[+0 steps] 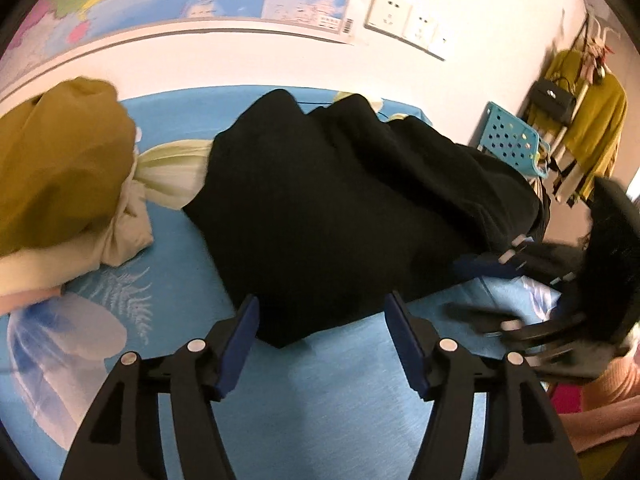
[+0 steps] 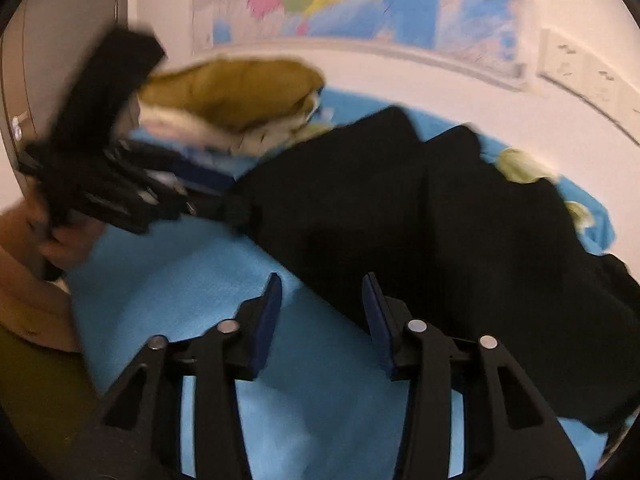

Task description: Fold large clothes

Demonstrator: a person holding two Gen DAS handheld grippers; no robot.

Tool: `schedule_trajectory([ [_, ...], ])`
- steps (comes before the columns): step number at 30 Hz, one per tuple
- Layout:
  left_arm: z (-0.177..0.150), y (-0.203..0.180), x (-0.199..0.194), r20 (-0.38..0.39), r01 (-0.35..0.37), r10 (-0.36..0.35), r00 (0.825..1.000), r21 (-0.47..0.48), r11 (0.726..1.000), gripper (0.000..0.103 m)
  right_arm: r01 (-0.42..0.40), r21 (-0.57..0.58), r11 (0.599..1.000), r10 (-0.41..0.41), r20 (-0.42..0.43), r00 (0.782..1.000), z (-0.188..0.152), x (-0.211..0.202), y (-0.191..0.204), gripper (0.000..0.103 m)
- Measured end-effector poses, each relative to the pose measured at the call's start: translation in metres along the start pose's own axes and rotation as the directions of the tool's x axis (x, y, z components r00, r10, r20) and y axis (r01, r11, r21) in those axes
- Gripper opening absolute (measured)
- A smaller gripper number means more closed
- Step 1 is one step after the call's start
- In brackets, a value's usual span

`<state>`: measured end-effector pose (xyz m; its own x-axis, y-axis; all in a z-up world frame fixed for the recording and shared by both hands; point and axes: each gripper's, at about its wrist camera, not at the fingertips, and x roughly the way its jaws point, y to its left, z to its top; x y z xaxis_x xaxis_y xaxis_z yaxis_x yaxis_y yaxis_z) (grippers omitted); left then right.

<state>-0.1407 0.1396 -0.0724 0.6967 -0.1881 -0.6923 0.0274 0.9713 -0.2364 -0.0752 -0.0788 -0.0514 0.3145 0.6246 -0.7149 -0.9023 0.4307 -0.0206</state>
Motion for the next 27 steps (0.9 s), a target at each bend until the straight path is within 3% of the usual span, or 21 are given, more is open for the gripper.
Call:
schedule_trajectory([
  [2,-0.002,0.008,-0.001,-0.001,-0.003,0.003,1.000,-0.019,1.000,0.063,0.014,-0.011,1.000,-0.015,-0.081,0.997,-0.001,0.020,0.001,0.000],
  [3,-0.003,0.012,-0.002,-0.001,-0.005,0.005,1.000,-0.029,1.000,0.063,0.018,-0.016,1.000,-0.019,-0.093,0.995,0.001,0.024,0.003,0.000],
  [6,-0.003,0.024,-0.008,0.010,0.000,0.001,1.000,-0.061,0.998,0.063,-0.035,0.021,0.999,0.036,-0.033,0.999,0.009,0.015,-0.001,0.000],
  [8,-0.004,0.029,-0.015,0.024,0.002,0.000,1.000,-0.076,0.997,0.063,-0.015,0.025,1.000,0.015,-0.002,1.000,0.011,0.004,0.001,0.001],
  [10,-0.004,0.032,-0.020,0.032,0.011,-0.009,0.999,-0.073,0.997,0.063,0.005,0.031,1.000,-0.006,0.016,1.000,0.007,-0.008,-0.002,0.015],
  [11,-0.005,0.032,-0.021,0.035,0.011,-0.009,0.999,-0.069,0.998,0.064,0.031,0.037,0.999,-0.031,0.023,0.999,0.004,-0.013,-0.005,0.041],
  [12,-0.005,0.032,-0.022,0.038,0.012,-0.010,0.999,-0.064,0.998,0.065,0.054,0.052,0.997,-0.055,0.029,0.998,0.002,-0.016,-0.009,0.050],
  [16,-0.006,0.030,-0.016,0.032,0.033,-0.031,0.999,-0.065,0.997,0.067,0.089,0.057,0.994,-0.087,-0.035,0.996,0.006,0.002,-0.009,0.035],
  [17,-0.007,0.029,-0.014,0.029,0.038,-0.036,0.999,-0.066,0.997,0.067,0.084,0.053,0.995,-0.081,-0.056,0.995,0.006,0.010,-0.009,0.015],
  [18,-0.007,0.027,-0.012,0.025,0.042,-0.041,0.999,-0.065,0.997,0.067,0.059,0.069,0.996,-0.056,-0.058,0.997,0.007,0.014,-0.008,0.005],
  [21,-0.008,0.027,-0.011,0.025,0.044,-0.042,0.999,-0.066,0.997,0.067,0.053,0.071,0.996,-0.050,-0.045,0.998,0.016,0.015,-0.005,0.002],
  [27,0.002,0.040,-0.032,0.086,0.049,-0.041,0.995,-0.093,0.994,0.068,-0.087,0.149,0.985,0.078,0.067,0.995,0.051,0.009,-0.006,0.002],
])
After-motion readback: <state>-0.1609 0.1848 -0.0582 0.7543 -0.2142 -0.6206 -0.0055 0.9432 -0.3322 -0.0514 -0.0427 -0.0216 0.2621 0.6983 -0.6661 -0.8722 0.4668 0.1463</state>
